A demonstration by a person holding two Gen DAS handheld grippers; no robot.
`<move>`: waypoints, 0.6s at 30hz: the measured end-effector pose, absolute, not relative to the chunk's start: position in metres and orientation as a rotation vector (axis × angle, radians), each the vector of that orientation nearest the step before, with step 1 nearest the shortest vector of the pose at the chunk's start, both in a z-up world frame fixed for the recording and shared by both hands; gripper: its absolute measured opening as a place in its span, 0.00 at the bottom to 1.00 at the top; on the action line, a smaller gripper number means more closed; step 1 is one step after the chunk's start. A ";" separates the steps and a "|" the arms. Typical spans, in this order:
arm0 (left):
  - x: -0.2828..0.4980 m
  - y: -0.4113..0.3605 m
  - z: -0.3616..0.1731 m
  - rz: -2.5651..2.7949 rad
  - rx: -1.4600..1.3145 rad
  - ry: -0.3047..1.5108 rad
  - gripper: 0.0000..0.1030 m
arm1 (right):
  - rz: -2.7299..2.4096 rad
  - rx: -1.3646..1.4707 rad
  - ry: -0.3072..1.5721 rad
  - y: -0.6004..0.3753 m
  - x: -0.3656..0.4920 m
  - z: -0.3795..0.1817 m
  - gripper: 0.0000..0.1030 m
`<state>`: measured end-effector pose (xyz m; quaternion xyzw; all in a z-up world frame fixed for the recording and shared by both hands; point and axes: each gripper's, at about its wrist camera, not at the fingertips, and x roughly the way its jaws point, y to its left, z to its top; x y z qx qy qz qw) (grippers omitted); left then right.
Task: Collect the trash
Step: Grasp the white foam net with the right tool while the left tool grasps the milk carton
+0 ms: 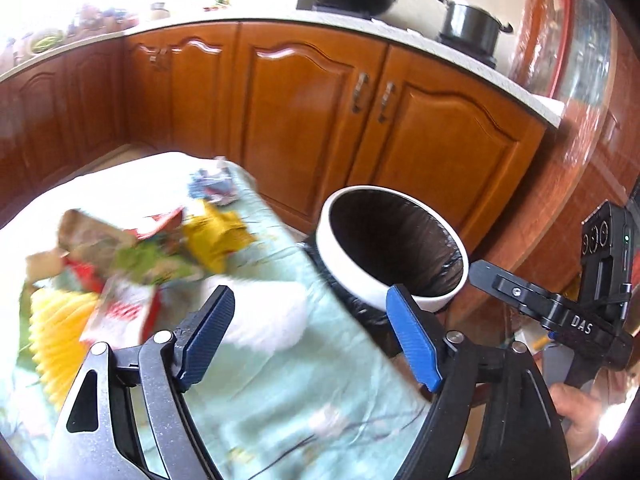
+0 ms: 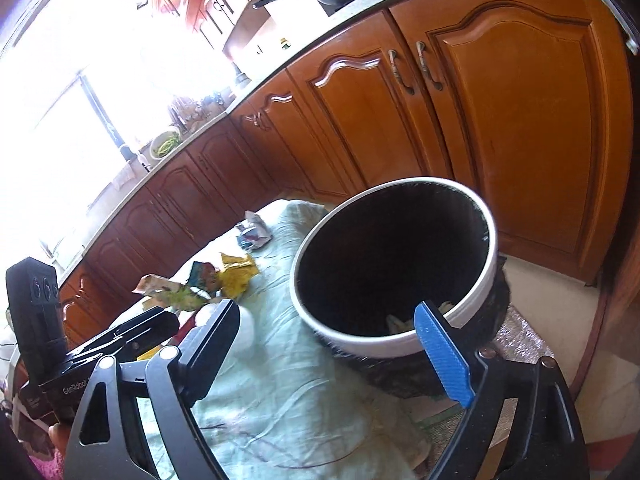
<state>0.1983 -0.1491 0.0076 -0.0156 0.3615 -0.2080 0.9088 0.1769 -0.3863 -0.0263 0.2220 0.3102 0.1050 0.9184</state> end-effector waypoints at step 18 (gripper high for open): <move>0.188 -0.045 -0.003 -0.276 -0.103 0.757 0.81 | 0.380 0.352 0.712 -0.302 0.184 -0.034 0.90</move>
